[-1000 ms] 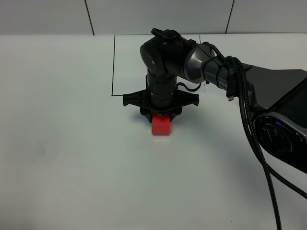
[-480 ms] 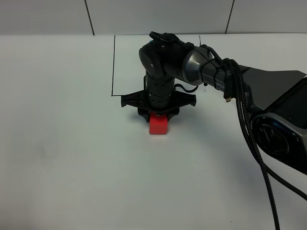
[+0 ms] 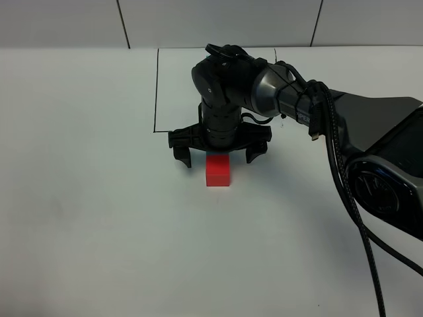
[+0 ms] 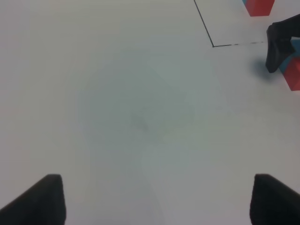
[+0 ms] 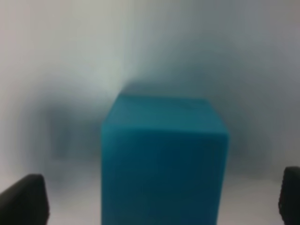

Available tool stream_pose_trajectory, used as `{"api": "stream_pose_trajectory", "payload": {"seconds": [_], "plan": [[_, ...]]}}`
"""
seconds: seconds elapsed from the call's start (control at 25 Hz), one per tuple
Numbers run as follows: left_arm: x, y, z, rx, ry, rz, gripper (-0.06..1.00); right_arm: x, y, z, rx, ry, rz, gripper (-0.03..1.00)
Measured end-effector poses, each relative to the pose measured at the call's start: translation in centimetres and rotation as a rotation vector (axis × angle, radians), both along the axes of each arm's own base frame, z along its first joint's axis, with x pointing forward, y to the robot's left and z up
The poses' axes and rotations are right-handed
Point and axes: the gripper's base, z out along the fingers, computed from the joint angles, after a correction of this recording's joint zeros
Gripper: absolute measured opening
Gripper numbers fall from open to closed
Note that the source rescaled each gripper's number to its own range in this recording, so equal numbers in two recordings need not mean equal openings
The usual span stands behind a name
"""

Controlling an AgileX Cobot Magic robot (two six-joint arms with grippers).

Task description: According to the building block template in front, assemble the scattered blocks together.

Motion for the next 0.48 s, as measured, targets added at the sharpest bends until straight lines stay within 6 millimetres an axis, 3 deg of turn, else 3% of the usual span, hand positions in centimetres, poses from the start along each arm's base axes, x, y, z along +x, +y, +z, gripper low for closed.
{"api": "stream_pose_trajectory", "payload": {"seconds": [0.24,0.32,0.48], "plan": [[0.0,0.0,0.0,0.0,0.0,0.0,0.68,0.1,-0.6,3.0,0.049,-0.027,0.067,1.0],[0.0,0.0,0.0,0.0,0.0,0.0,0.68,0.7,-2.2,4.2,0.046,-0.039,0.096,1.0],[0.0,0.0,0.0,0.0,0.0,0.0,0.68,2.7,-8.6,6.7,0.016,-0.061,0.082,1.0]]}}
